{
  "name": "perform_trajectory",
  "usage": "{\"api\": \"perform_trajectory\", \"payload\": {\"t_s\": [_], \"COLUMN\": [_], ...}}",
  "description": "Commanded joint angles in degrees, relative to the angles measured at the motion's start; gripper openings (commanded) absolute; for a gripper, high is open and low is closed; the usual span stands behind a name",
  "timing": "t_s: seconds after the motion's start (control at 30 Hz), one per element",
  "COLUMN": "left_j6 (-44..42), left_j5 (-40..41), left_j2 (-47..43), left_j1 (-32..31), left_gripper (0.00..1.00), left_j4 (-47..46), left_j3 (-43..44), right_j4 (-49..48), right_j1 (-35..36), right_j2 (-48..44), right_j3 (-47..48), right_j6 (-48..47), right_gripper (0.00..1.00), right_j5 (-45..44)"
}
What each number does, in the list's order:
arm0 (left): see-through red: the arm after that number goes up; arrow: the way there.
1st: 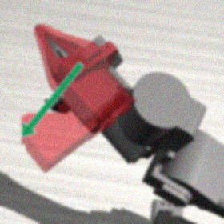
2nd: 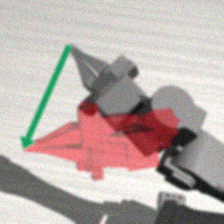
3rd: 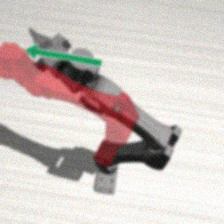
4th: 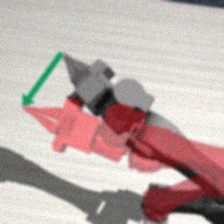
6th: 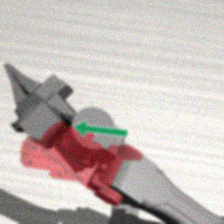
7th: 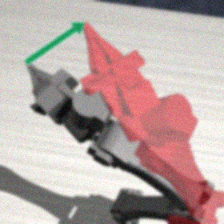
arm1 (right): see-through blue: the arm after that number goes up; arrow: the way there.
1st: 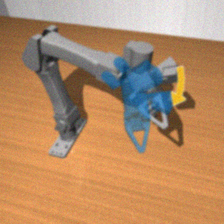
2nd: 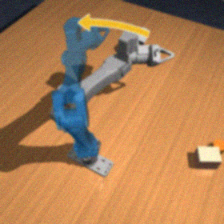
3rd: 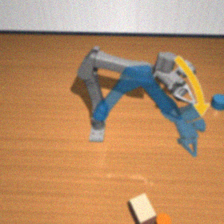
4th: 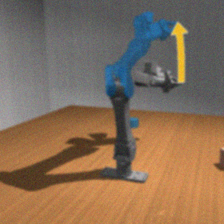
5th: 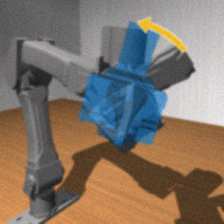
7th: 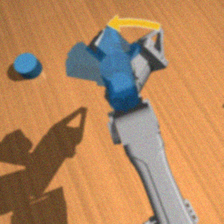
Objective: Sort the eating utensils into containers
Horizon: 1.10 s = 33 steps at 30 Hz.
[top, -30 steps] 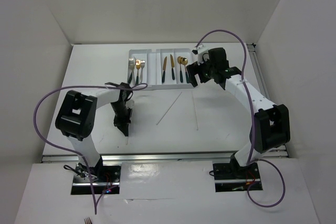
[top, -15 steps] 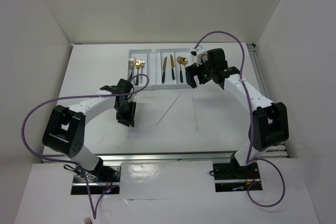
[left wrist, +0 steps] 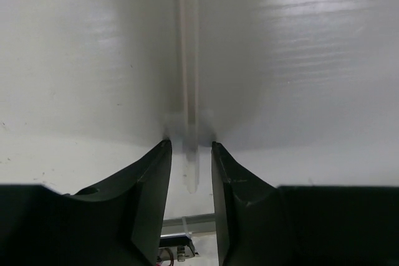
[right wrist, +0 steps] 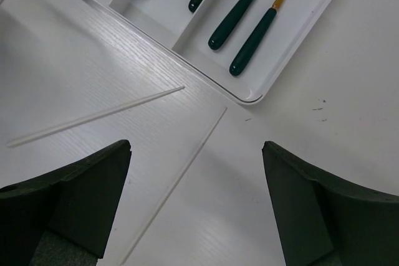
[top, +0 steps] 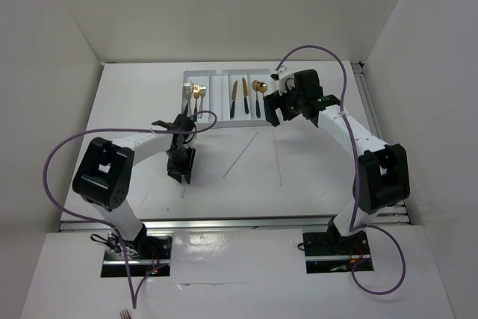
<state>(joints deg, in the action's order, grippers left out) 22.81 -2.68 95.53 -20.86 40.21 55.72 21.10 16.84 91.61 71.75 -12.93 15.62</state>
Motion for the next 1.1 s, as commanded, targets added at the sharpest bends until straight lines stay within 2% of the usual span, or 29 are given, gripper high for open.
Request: {"api": "perform_trajectory", "payload": {"t_s": [0.0,0.1,0.2,0.23,0.33,0.47,0.73,0.83,0.93,1.07], "left_j6": [0.22,-0.31,-0.31,-0.31,-0.31,-0.31,-6.28,-8.38,-9.88,-11.03], "left_j5": [3.29,4.52,5.13,5.14,5.14,3.73,-1.10,-4.08,-6.36,-7.69], "left_j2": [3.52,5.90,8.53,9.06,10.29,8.98,-7.43,-11.05,-15.36,-15.11], "left_j1": [-0.41,-0.41,-0.41,-0.41,-0.41,-0.41,-8.65,-11.29,-13.32,-13.33], "left_gripper": [0.45,0.44,0.33,0.18,0.00,0.00,0.00,0.00,0.00,0.00], "left_j4": [0.05,0.05,0.58,0.58,0.58,-0.57,-2.59,-2.59,-3.73,-7.06], "left_j3": [3.68,5.18,5.80,6.32,6.33,5.71,0.88,0.88,2.54,10.77], "right_j4": [-0.27,-0.27,-0.27,-0.79,-0.80,-0.80,-0.80,-0.80,-0.80,-0.80], "right_j1": [0.12,0.12,0.12,0.12,-0.41,-0.41,-0.41,-0.41,0.12,0.64], "right_j2": [-1.61,-1.61,-1.61,-1.61,-1.09,-1.09,-0.56,0.06,0.67,1.20], "right_j3": [0.85,0.85,0.85,0.85,0.85,0.85,0.32,0.94,1.64,2.69], "right_j6": [-0.17,-0.17,-0.17,-0.17,-0.17,-0.17,-0.17,-0.17,-0.17,0.36], "right_gripper": [0.93,0.93,0.93,0.93,0.93,0.93,0.92,0.92,0.92,0.92], "right_j5": [-0.32,-0.32,-0.32,-0.32,-0.32,-0.32,1.43,1.96,1.96,1.35]}}
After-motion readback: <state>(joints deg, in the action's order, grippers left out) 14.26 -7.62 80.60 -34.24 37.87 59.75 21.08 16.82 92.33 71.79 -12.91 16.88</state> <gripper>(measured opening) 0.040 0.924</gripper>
